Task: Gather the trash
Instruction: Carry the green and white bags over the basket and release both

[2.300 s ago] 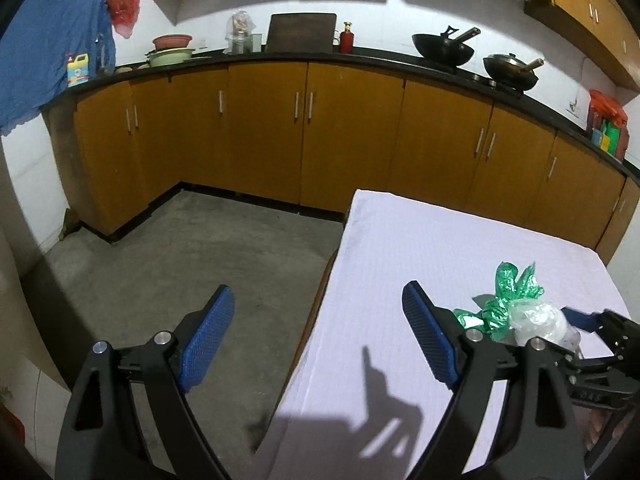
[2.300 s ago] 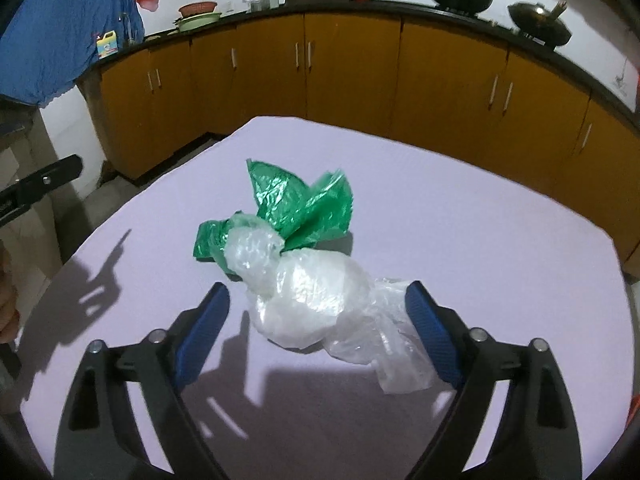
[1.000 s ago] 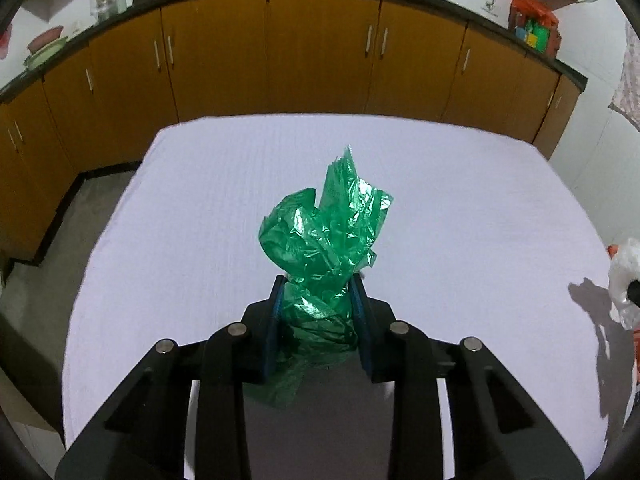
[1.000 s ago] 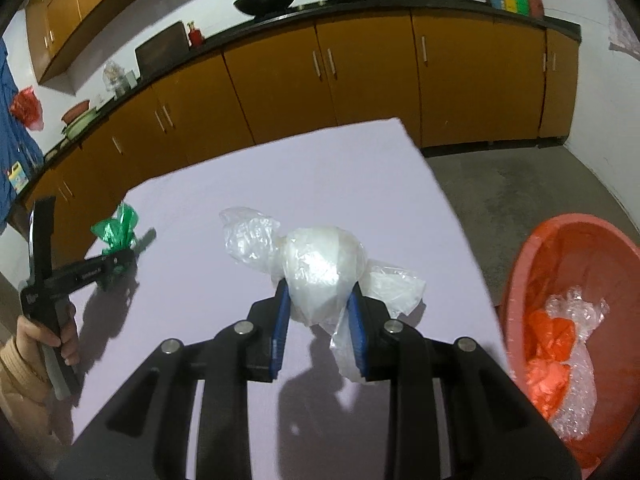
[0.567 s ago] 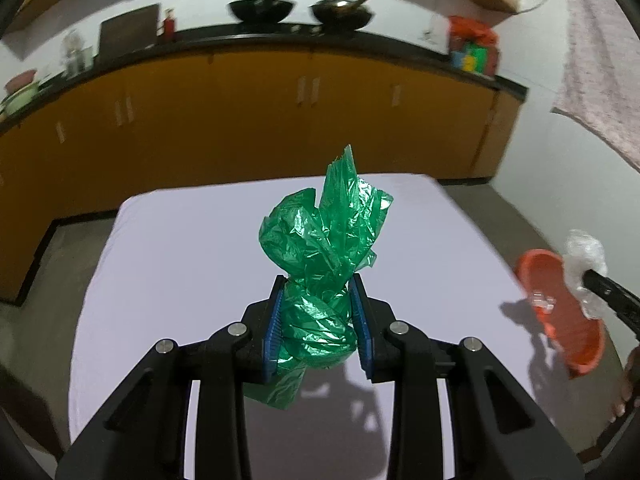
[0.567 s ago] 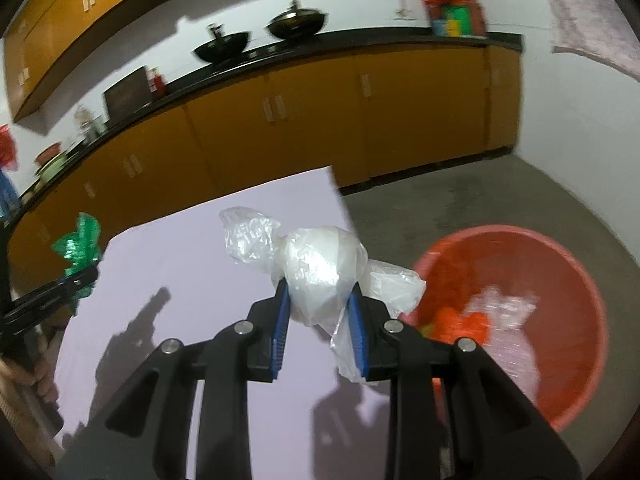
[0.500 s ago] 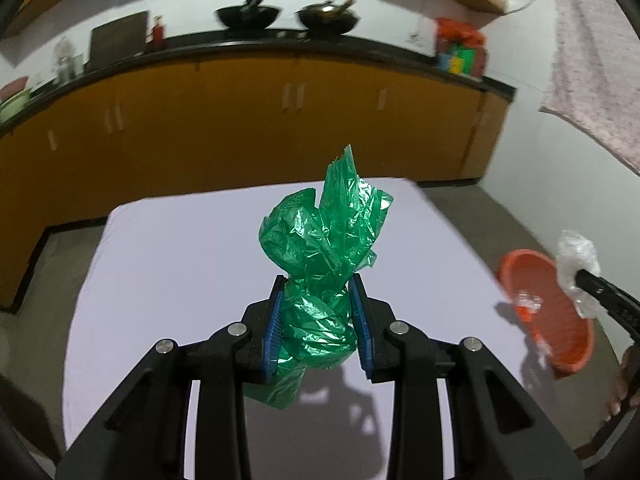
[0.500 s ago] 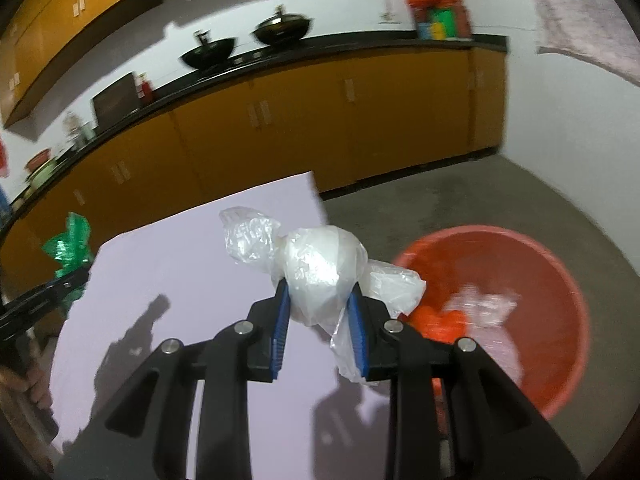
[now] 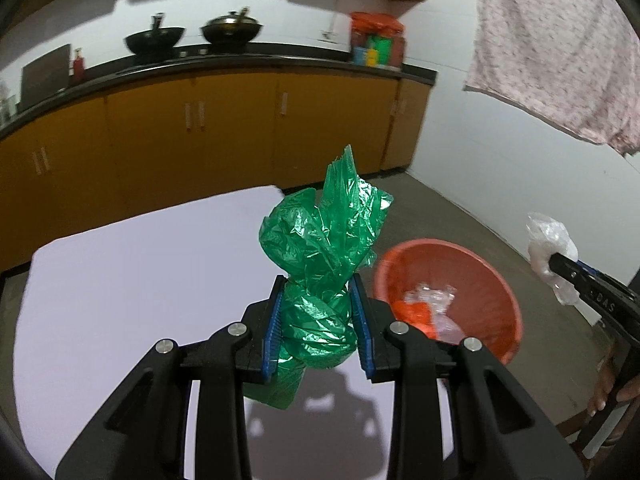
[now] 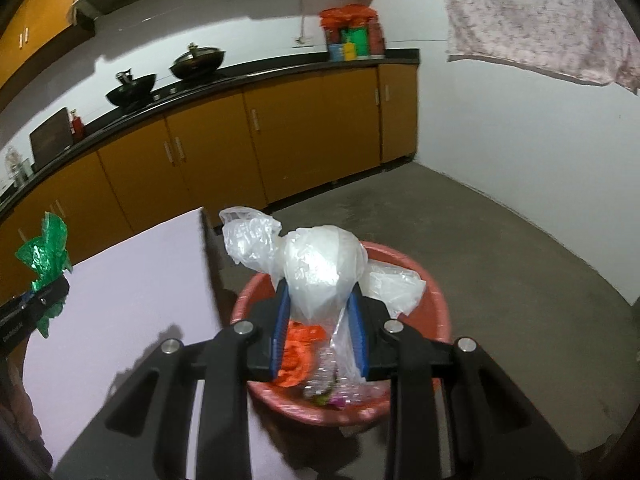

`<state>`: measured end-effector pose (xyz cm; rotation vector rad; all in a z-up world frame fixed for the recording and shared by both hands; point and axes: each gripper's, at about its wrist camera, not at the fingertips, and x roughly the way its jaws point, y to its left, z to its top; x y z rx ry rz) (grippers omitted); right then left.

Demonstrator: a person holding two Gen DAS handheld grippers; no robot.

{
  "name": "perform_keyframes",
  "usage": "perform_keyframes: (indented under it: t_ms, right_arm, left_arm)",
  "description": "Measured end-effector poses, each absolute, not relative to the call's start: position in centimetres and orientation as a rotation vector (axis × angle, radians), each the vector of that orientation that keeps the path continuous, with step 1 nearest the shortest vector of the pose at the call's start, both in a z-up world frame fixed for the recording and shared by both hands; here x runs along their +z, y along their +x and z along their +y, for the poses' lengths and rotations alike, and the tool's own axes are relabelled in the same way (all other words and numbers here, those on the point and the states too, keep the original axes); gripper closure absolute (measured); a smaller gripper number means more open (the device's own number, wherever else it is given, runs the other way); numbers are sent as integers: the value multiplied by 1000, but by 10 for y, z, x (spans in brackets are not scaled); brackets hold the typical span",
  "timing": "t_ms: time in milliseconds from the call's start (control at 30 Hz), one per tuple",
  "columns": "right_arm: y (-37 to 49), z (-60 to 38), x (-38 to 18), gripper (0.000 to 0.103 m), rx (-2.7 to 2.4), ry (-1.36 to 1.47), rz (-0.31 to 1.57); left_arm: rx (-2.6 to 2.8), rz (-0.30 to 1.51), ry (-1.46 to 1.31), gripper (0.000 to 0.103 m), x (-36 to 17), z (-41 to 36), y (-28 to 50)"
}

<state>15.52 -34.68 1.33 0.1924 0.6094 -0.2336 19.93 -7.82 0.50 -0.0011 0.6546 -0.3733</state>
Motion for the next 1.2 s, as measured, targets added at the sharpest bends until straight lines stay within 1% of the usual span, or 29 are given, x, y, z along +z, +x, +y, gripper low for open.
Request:
perform_keyframes:
  t_ms: [267, 900, 1200]
  right_arm:
    - [155, -367, 10, 75, -254, 224, 606]
    - [171, -369, -1, 75, -258, 255, 633]
    - [187, -388, -16, 75, -243, 337, 645]
  left_arm:
    - [-442, 674, 31, 71, -1, -120, 201]
    - [-487, 717, 62, 71, -20, -139, 207]
    - [-542, 744, 79, 71, -34, -157, 218]
